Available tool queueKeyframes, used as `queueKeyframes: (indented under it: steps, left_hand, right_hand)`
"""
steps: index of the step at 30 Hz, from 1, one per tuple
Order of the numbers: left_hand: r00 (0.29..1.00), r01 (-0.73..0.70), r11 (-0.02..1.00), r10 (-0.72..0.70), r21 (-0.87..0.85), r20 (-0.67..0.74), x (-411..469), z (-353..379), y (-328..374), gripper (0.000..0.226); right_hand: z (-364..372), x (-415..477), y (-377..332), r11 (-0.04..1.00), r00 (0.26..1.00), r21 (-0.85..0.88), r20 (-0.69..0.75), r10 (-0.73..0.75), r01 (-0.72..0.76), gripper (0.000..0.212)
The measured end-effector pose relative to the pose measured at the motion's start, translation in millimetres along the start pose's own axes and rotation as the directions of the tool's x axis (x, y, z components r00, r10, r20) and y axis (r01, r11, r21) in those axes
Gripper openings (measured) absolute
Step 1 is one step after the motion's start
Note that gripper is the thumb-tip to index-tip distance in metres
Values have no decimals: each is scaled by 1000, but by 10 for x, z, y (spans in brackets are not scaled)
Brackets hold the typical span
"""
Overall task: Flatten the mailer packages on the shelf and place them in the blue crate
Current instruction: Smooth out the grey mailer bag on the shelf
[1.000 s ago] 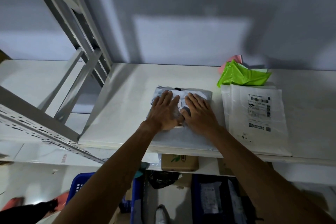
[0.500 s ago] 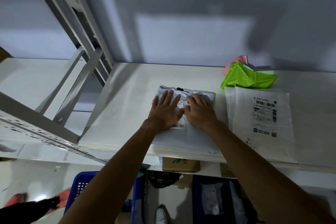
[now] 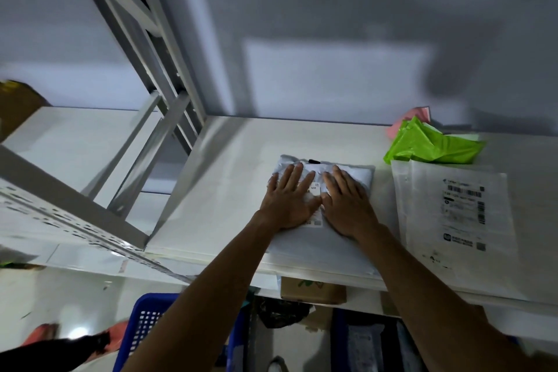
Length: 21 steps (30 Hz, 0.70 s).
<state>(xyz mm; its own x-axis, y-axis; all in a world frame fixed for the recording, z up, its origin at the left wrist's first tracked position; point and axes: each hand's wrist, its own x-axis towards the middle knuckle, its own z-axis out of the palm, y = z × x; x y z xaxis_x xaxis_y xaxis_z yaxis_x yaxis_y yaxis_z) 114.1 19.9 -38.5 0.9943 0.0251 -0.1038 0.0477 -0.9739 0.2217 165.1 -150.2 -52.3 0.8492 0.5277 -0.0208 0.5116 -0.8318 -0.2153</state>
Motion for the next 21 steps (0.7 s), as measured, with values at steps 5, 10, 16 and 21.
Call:
queueKeyframes:
  steps: [5, 10, 16, 21]
  left_hand:
    - [1000, -7, 997, 7, 72, 0, -47, -140, 77, 76]
    - [999, -29, 999, 27, -24, -47, -519, -108, 214, 66]
    - [993, 7, 1000, -6, 5, -121, -825, 68, 315, 79]
    - [992, -2, 1000, 4, 15, -125, -816, 56, 283, 68]
  right_hand:
    - [-188, 23, -35, 995, 988, 83, 149, 35, -47, 66]
    - [-290, -408, -205, 989, 992, 135, 97, -76, 63, 56]
    - [-60, -775, -321, 988, 983, 33, -107, -148, 152, 57]
    - [-65, -769, -288, 974, 967, -62, -124, -224, 218, 53]
